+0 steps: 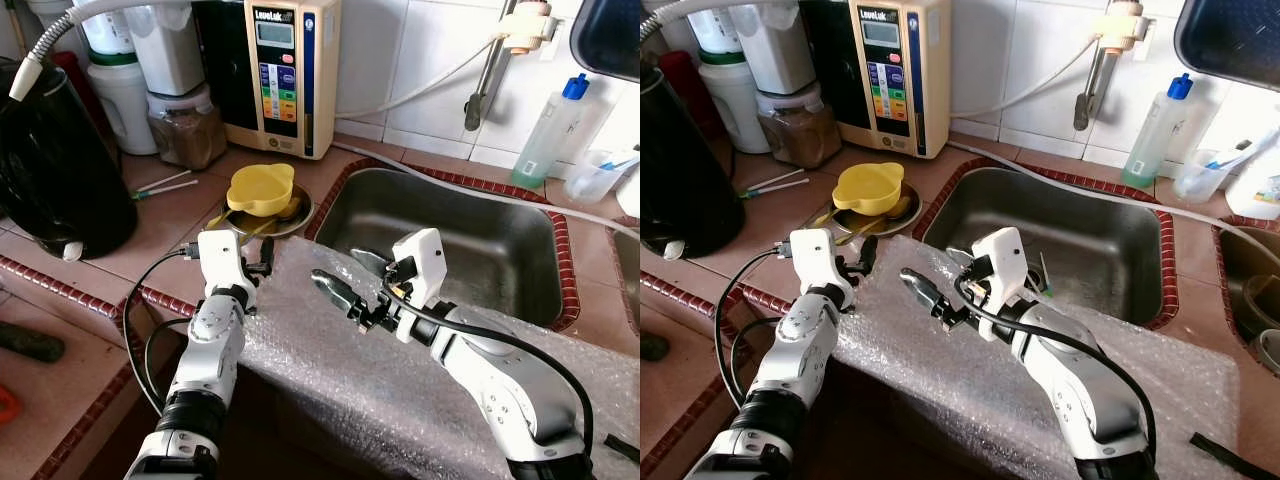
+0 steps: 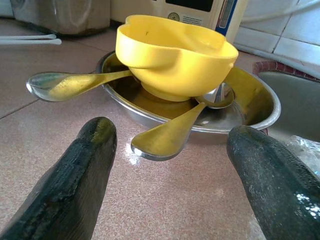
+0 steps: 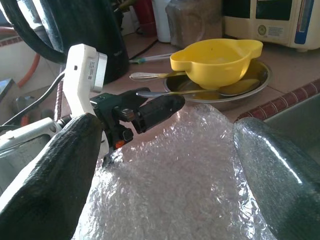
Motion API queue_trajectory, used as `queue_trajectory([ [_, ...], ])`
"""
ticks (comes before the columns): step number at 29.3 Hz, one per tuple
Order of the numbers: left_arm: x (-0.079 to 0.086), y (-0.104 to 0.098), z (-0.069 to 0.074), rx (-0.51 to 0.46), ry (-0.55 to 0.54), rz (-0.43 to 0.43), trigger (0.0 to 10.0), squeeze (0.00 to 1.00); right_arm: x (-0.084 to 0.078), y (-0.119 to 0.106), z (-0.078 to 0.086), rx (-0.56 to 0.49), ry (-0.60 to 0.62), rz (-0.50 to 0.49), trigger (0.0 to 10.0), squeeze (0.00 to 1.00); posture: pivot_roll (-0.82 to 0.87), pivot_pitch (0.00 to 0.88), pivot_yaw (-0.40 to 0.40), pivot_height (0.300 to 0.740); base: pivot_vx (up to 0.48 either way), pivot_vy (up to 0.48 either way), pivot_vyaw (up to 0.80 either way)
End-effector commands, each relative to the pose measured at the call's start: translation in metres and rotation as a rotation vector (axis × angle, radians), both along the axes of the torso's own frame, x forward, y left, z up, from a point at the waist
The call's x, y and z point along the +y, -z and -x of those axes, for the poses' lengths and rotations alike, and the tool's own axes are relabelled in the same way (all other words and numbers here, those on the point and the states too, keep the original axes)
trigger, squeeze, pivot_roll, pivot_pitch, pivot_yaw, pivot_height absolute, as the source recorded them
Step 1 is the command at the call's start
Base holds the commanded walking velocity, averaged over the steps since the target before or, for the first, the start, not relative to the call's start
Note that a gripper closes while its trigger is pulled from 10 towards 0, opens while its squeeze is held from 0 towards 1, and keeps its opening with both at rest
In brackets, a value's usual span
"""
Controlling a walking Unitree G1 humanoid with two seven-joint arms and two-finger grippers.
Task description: Kitchen organization
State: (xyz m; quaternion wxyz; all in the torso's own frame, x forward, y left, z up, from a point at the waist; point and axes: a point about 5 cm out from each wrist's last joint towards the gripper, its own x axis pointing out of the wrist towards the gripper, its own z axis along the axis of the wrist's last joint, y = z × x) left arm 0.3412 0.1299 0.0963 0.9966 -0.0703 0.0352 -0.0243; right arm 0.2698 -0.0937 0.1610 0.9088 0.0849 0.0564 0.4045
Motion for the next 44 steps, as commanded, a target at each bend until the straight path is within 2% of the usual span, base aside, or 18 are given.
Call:
queue_trajectory([
  [1, -0.0004, -0.0039, -0.0038, -0.013, 0.012, 0.010, 5.2, 0.00, 0.0000, 0.0011, 0.0013, -0.002, -0.003, 0.009, 10.0, 0.00, -0.06, 0.000, 0.009, 0.740, 0.000, 0.000, 0.00],
  [2, -0.0006, -0.0051, -0.0057, -0.020, 0.020, 0.021, 4.9, 0.00, 0.0001, 0.0013, 0.0016, -0.001, -0.003, 0.009, 10.0, 0.00, -0.06, 0.000, 0.008, 0.740, 0.000, 0.000, 0.00],
  [3, -0.0014, -0.0068, -0.0072, -0.026, 0.025, 0.023, 0.0, 0.00, -0.0001, 0.0015, 0.0021, 0.000, -0.002, 0.010, 10.0, 0.00, -0.06, 0.000, 0.011, 0.740, 0.000, 0.000, 0.00],
  [5, -0.0026, -0.0088, -0.0091, -0.033, 0.029, 0.020, 0.0, 0.00, -0.0010, 0.0021, 0.0027, 0.002, 0.000, 0.012, 10.0, 0.00, -0.06, 0.000, 0.011, 0.740, 0.000, 0.000, 0.00],
  [6, -0.0040, -0.0091, -0.0102, -0.034, 0.034, 0.015, 2.5, 0.00, -0.0018, 0.0026, 0.0032, 0.005, 0.003, 0.014, 10.0, 0.00, -0.06, 0.000, 0.012, 0.740, 0.000, 0.000, 0.00],
  [8, -0.0049, -0.0090, -0.0108, -0.034, 0.038, 0.011, 2.5, 0.00, -0.0020, 0.0027, 0.0033, 0.005, 0.003, 0.014, 10.0, 0.00, -0.07, 0.000, 0.012, 0.740, 0.000, 0.000, 0.00],
  [9, -0.0056, -0.0093, -0.0110, -0.040, 0.045, 0.002, 9.3, 0.00, -0.0020, 0.0026, 0.0034, 0.005, 0.003, 0.013, 10.0, 0.00, -0.07, 0.000, 0.012, 0.740, 0.000, 0.000, 0.00],
  [10, -0.0061, -0.0096, -0.0112, -0.044, 0.049, -0.003, 9.3, 0.00, -0.0019, 0.0026, 0.0034, 0.005, 0.003, 0.013, 10.0, 0.00, -0.07, 0.000, 0.012, 0.740, 0.000, 0.000, 0.00],
  [11, -0.0072, -0.0113, -0.0112, -0.065, 0.061, -0.045, 10.0, 0.00, -0.0019, 0.0026, 0.0034, 0.005, 0.003, 0.013, 10.0, 0.00, -0.07, 0.000, 0.011, 0.740, 0.000, 0.000, 0.00],
  [13, -0.0085, -0.0128, -0.0112, -0.088, 0.077, -0.080, 10.0, 0.00, -0.0019, 0.0026, 0.0034, 0.006, 0.004, 0.013, 10.0, 0.00, -0.07, 0.000, 0.010, 0.740, 0.000, 0.000, 0.00],
  [14, -0.0088, -0.0129, -0.0114, -0.091, 0.080, -0.078, 6.1, 0.00, -0.0019, 0.0027, 0.0035, 0.007, 0.004, 0.013, 10.0, 0.00, -0.07, 0.000, 0.010, 0.740, 0.000, 0.000, 0.00],
  [15, -0.0082, -0.0114, -0.0117, -0.079, 0.075, -0.060, 6.1, 0.00, -0.0019, 0.0027, 0.0034, 0.008, 0.004, 0.013, 10.0, 0.00, -0.07, 0.000, 0.009, 0.740, 0.000, 0.000, 0.00],
  [16, -0.0078, -0.0101, -0.0118, -0.070, 0.071, -0.046, 2.5, 0.00, -0.0019, 0.0026, 0.0034, 0.008, 0.003, 0.012, 10.0, 0.00, -0.07, 0.000, 0.009, 0.740, 0.000, 0.000, 0.00],
  [17, -0.0076, -0.0093, -0.0121, -0.066, 0.068, -0.037, 0.0, 0.00, -0.0019, 0.0026, 0.0033, 0.007, 0.004, 0.013, 10.0, 0.00, -0.07, 0.000, 0.009, 0.740, 0.000, 0.000, 0.00],
  [44, -0.0050, -0.0080, -0.0122, -0.098, 0.048, -0.051, 0.0, 0.00, -0.0038, 0.0036, 0.0026, 0.015, 0.008, 0.015, 10.0, 0.00, -0.07, 0.000, 0.007, 0.740, 0.000, 0.000, 0.00],
])
